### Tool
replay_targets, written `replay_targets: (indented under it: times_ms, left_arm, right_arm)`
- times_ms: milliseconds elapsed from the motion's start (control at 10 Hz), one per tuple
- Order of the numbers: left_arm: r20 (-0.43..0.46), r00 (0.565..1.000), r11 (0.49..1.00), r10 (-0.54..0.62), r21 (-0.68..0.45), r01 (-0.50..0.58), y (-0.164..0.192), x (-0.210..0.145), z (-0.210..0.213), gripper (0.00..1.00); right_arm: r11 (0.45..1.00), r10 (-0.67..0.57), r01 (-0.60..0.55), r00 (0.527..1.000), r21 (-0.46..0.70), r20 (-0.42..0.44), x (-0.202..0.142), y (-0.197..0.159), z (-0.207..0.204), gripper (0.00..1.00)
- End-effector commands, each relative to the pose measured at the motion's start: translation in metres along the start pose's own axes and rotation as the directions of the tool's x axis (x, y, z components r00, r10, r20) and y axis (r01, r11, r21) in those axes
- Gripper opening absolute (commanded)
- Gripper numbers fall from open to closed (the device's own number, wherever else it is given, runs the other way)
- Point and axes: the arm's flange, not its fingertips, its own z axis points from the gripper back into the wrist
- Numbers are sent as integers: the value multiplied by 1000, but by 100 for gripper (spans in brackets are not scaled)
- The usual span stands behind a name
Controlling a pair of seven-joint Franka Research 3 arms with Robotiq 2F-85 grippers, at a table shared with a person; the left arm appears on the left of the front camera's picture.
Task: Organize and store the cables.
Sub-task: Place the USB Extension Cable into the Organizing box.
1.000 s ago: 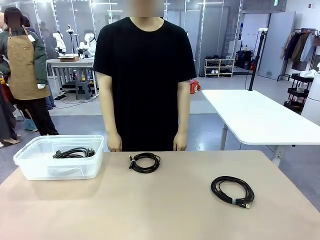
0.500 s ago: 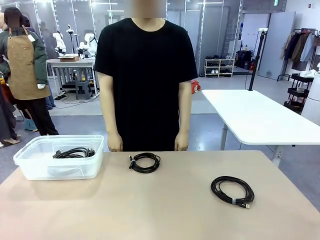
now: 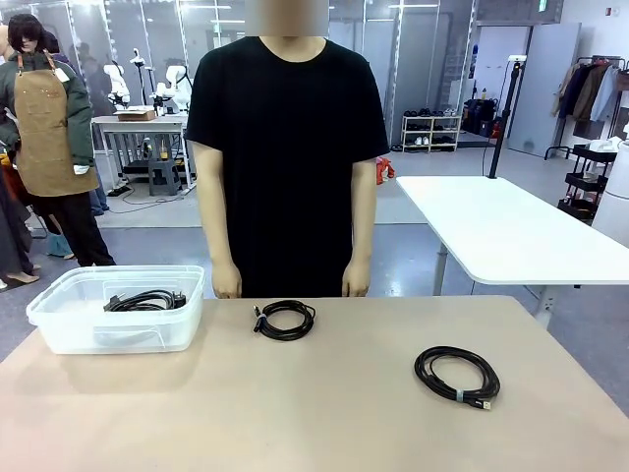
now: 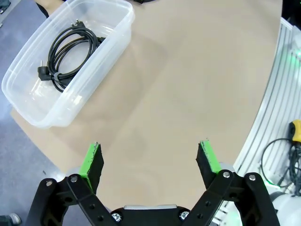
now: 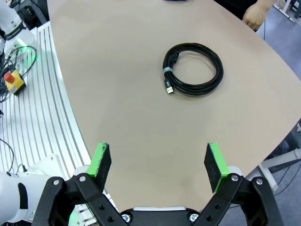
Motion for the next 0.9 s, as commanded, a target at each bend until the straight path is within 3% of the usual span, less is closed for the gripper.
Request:
replay_targets:
  times_ms: [0,100,400,700,800]
  left_arm:
    - [6,1000,1000,-16,-8,16,1,-1,-1,100]
    - [6,1000,1000,-16,-8,16,1,-1,-1,100]
    - [6,1000,1000,-16,-8,16,1,-1,-1,100]
    - [6,1000,1000,-16,-8,16,1,-1,-1,100]
    - [6,1000,1000,-16,-8,16,1,-1,-1,100]
  right_arm:
    - [999,19,-21,999,-41,-47,16,7,10,100]
    - [998,66,-68,995,-17,-68,33,11,7,100]
    - [986,169,-163,946,44,-275,84,17,-37,100]
    - [973,229,-206,921,106,-316,103,25,-63,100]
    - [969,243,-216,925,122,-293,103,29,-62,100]
